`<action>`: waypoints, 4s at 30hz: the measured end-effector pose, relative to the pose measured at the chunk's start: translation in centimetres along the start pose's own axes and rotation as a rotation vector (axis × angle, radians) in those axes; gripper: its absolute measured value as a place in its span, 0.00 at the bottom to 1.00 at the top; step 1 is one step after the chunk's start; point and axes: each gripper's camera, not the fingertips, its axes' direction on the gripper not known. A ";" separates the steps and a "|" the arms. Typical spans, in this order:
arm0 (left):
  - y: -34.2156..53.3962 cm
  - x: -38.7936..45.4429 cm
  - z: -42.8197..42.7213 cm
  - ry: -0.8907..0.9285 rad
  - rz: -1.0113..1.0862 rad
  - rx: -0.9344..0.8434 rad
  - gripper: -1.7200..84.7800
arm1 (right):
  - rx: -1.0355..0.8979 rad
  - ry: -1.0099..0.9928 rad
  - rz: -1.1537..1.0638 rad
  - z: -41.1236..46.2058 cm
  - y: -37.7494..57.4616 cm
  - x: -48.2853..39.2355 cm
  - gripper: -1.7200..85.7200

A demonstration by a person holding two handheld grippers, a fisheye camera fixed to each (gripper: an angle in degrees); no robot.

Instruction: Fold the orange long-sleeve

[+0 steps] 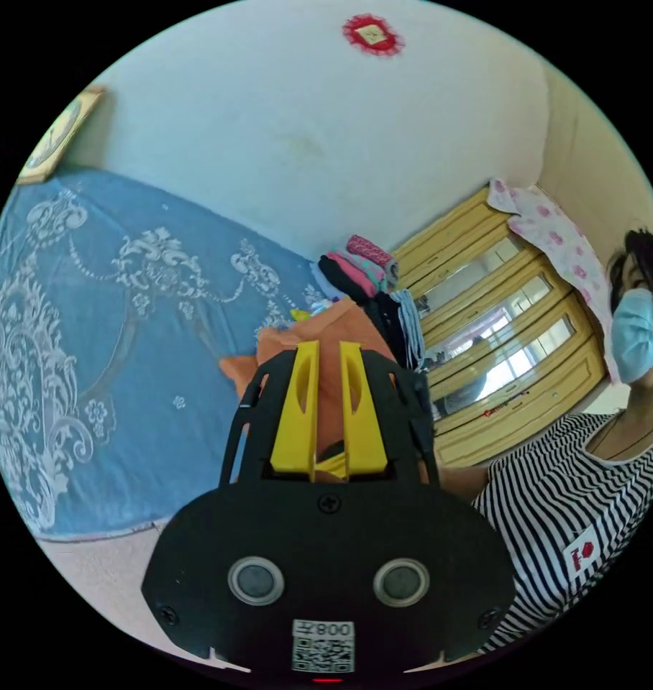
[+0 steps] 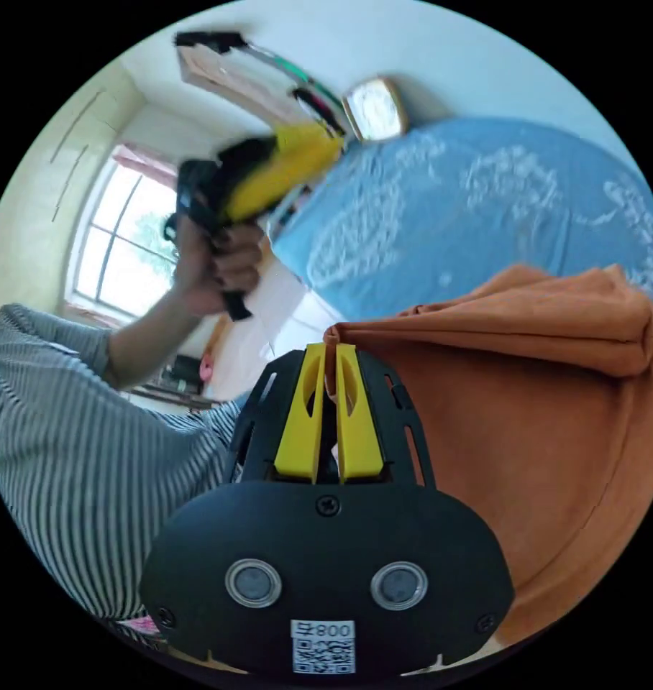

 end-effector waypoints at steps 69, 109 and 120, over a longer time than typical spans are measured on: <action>35.3 -0.8 -8.4 0.019 0.286 -0.360 0.06 | 0.708 0.349 -0.298 -52.0 8.0 -39.9 0.05; 62.5 -8.7 -44.2 -0.206 0.264 0.045 0.05 | 0.901 0.353 -0.537 -71.3 22.7 -54.1 0.05; 62.9 -1.2 -66.9 -0.377 0.558 0.566 0.04 | 1.108 0.377 -0.510 -75.7 29.1 -49.9 0.05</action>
